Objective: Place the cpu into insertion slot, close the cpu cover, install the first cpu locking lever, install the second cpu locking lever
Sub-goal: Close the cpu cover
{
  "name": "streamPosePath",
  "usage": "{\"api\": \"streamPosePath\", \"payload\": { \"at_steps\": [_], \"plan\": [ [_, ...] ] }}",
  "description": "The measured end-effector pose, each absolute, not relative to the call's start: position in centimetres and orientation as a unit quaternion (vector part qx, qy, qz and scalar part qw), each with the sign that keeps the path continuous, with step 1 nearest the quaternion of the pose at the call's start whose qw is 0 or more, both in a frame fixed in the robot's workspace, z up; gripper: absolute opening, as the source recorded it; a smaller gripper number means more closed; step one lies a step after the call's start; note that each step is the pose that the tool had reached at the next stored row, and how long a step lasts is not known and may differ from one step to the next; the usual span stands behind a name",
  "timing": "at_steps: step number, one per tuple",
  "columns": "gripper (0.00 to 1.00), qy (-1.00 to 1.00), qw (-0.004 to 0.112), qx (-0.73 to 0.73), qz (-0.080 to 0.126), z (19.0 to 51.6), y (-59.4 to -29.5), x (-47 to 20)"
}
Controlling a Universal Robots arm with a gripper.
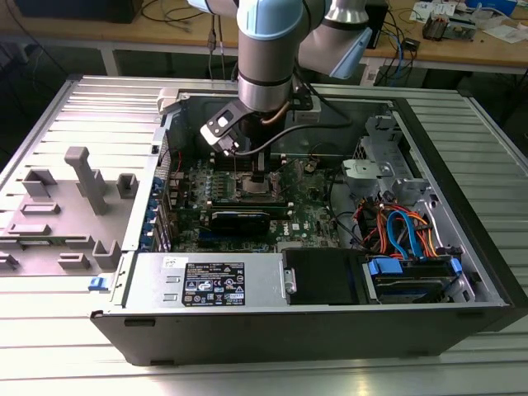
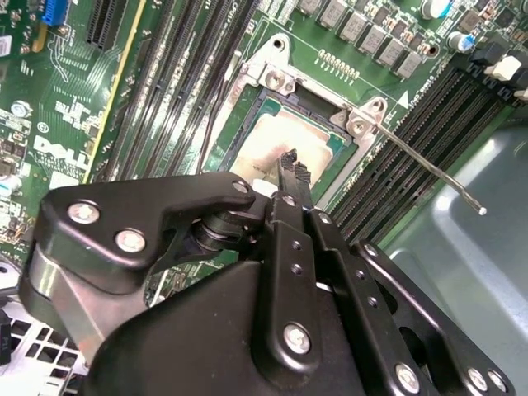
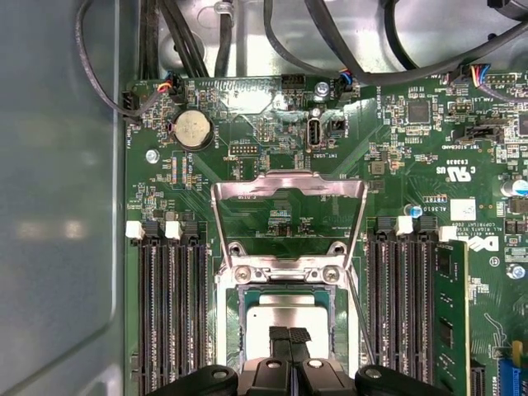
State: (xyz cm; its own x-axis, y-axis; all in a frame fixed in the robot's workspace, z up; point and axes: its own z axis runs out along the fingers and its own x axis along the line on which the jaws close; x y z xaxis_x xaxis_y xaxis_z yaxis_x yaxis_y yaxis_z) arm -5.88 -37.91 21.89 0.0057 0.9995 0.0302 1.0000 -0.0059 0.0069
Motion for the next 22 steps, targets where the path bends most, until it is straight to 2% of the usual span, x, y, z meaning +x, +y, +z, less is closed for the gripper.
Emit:
{"api": "streamPosePath", "payload": {
  "at_steps": [22],
  "plan": [
    [0.11, -0.705, 0.008, -0.709, -0.013, 22.28, -37.92, -5.88]
  ]
}}
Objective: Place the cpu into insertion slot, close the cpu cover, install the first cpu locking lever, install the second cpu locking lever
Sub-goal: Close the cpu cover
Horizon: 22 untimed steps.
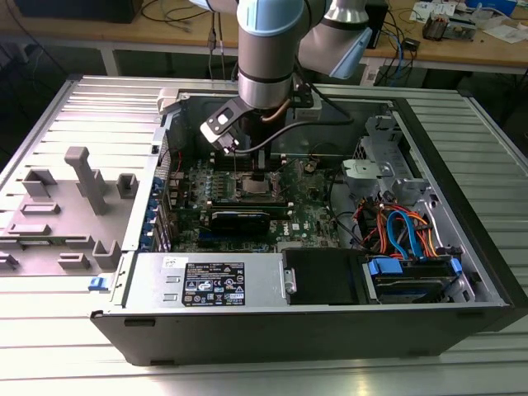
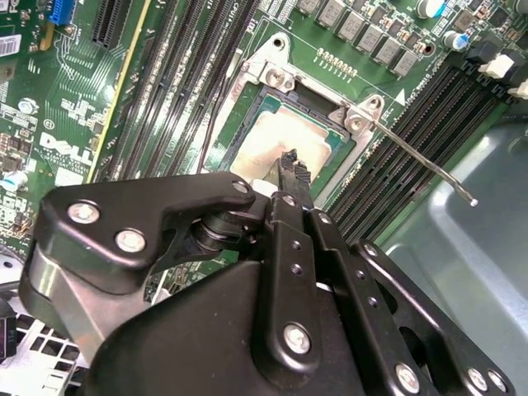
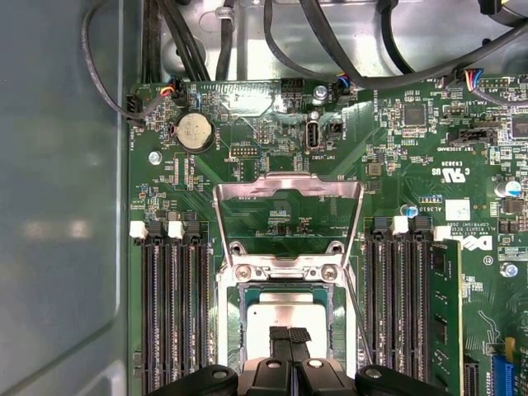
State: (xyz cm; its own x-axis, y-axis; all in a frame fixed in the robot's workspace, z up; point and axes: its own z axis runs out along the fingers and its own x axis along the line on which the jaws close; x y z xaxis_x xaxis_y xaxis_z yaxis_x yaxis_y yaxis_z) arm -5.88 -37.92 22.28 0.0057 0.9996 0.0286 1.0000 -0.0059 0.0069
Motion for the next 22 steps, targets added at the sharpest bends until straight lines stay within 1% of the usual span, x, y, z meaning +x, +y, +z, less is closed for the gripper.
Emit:
{"api": "streamPosePath", "payload": {
  "at_steps": [22],
  "plan": [
    [0.11, -0.705, 0.005, -0.709, -0.01, 22.94, -37.92, -5.88]
  ]
}}
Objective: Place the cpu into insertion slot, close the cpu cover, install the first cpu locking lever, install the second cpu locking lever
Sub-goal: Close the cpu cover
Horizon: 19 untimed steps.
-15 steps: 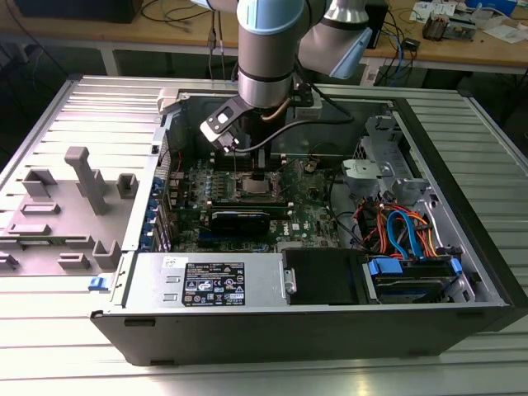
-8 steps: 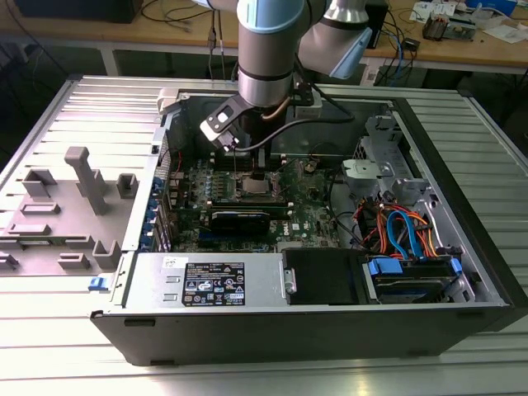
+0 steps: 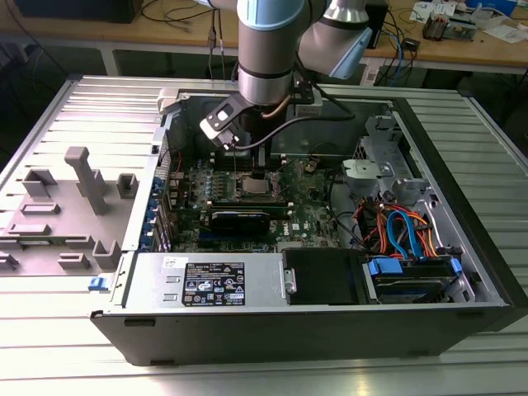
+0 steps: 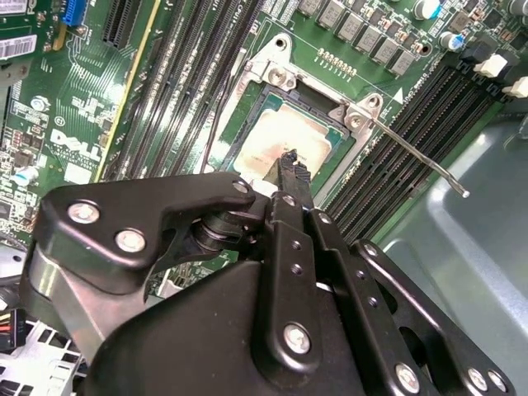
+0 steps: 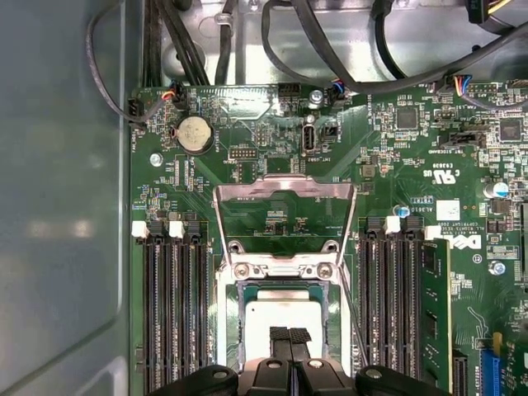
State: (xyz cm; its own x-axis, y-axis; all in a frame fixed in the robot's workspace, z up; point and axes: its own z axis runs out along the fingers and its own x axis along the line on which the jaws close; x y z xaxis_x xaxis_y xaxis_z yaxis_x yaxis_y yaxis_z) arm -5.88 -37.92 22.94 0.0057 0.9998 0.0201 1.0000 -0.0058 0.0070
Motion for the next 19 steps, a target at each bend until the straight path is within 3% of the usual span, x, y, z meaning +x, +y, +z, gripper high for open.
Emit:
{"api": "streamPosePath", "payload": {
  "at_steps": [19],
  "plan": [
    [0.11, -0.705, 0.004, -0.709, -0.009, 23.42, -37.92, -5.88]
  ]
}}
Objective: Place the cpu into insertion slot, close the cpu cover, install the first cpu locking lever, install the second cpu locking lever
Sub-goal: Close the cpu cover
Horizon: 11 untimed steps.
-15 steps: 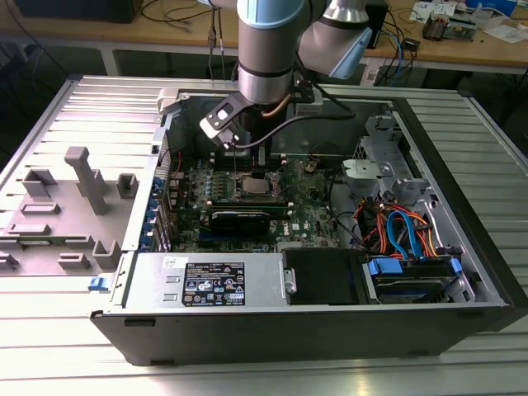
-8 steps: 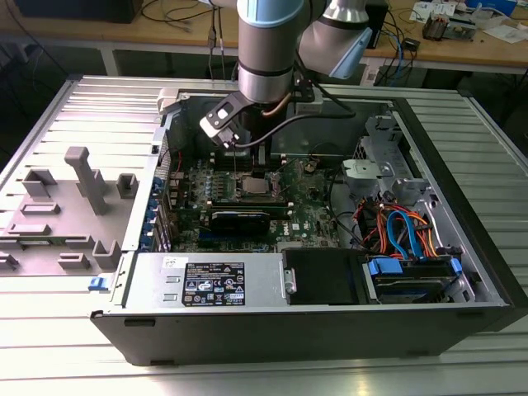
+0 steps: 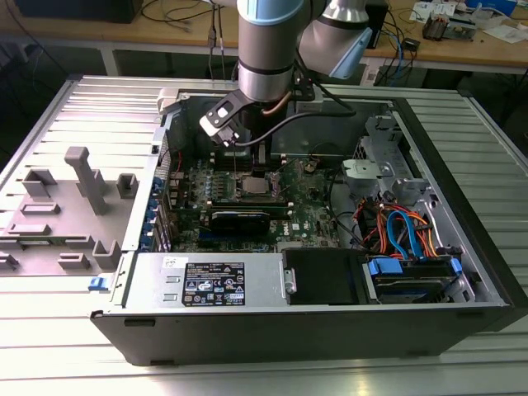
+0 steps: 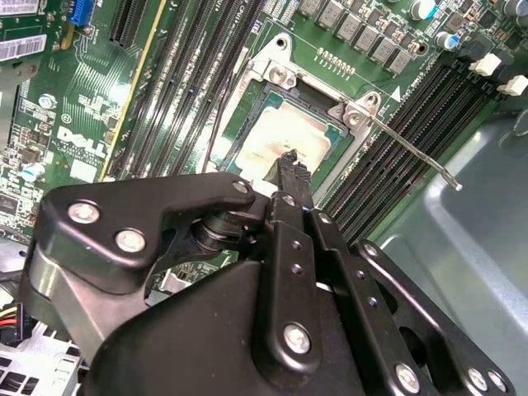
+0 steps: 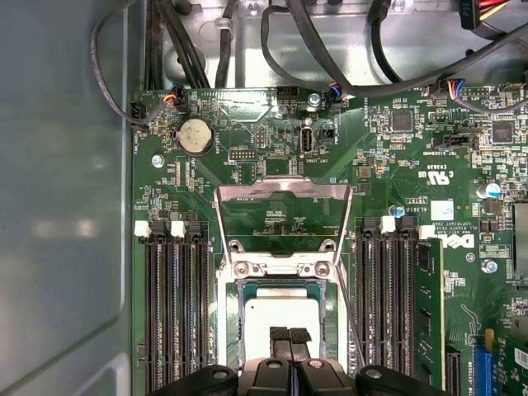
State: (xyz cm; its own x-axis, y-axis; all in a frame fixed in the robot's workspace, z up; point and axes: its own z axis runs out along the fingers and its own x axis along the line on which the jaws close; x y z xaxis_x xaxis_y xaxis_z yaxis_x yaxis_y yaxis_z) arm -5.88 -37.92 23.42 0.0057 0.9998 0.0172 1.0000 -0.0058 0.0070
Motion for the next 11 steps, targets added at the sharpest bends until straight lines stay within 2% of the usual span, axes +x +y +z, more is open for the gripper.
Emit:
{"api": "streamPosePath", "payload": {
  "at_steps": [11],
  "plan": [
    [0.11, -0.705, 0.003, -0.709, -0.008, 23.44, -37.92, -5.83]
  ]
}}
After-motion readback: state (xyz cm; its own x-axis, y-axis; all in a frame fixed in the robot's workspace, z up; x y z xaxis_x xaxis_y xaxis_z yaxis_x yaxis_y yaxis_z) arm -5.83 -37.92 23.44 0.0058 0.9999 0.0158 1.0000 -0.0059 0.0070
